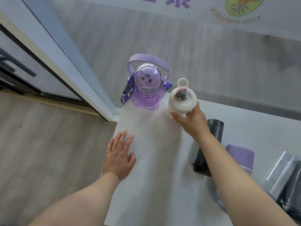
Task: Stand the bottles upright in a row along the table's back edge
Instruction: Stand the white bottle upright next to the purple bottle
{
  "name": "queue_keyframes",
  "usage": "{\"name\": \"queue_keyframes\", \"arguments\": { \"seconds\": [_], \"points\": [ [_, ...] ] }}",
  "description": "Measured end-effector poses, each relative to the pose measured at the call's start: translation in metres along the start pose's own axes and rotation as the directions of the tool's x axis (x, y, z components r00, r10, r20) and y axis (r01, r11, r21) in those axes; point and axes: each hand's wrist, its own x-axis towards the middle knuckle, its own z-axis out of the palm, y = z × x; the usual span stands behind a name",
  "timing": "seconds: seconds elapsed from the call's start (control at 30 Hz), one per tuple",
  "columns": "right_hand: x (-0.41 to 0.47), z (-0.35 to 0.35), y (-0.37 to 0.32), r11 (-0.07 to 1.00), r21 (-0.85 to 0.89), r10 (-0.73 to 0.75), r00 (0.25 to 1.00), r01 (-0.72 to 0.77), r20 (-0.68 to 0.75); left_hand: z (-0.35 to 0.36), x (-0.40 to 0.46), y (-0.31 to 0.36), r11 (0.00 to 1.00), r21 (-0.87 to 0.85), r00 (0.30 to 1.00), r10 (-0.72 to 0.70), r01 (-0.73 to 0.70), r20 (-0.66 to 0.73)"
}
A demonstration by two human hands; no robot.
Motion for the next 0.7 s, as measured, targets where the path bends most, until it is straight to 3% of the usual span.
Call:
{"name": "queue_keyframes", "arguments": {
  "seconds": [0.7],
  "points": [
    [0.039, -0.017, -0.01, 0.999, -0.029, 0.033, 0.992, -0.029, 0.121, -0.001, 0.0, 0.001, 1.0, 0.001, 1.0, 0.001, -0.001, 0.016]
  ]
}}
